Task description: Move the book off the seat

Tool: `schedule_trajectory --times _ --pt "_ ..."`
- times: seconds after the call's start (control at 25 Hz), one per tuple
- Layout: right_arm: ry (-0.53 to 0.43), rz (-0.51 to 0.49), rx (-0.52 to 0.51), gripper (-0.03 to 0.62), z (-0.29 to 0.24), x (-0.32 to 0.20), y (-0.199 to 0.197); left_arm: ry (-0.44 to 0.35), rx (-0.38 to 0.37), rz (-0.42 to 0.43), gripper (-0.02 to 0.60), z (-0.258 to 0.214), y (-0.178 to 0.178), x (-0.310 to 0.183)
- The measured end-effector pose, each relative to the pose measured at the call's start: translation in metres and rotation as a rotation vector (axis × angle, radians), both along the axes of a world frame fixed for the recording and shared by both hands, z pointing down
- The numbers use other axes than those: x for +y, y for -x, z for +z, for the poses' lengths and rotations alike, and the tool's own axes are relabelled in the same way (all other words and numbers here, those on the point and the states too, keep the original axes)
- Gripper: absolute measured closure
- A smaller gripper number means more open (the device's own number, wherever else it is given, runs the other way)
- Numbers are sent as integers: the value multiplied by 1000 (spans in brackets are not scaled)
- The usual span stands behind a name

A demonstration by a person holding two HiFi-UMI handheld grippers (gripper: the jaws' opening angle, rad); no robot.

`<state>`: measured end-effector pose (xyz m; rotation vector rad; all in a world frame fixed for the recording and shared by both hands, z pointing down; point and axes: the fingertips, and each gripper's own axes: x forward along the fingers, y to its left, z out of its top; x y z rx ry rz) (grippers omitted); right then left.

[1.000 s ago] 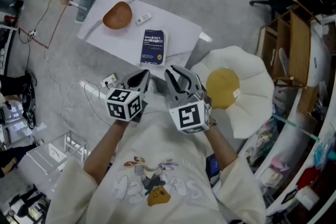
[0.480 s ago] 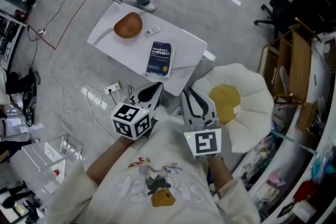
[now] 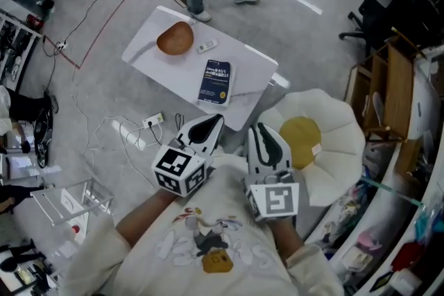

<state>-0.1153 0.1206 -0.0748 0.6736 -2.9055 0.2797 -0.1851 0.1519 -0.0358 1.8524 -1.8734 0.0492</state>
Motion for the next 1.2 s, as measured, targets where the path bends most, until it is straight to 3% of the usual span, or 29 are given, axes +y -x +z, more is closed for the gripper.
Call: schedule_trajectory --times 0.36,0.6,1.2 --pt "17 66 10 533 10 8 -10 -15 -43 5 571 -6 -11 10" --pt "32 114 -41 566 8 8 -15 -29 -95 41 571 -9 -27 8" --pt "48 112 -38 566 10 3 -13 -29 -120 69 571 -11 -30 0"
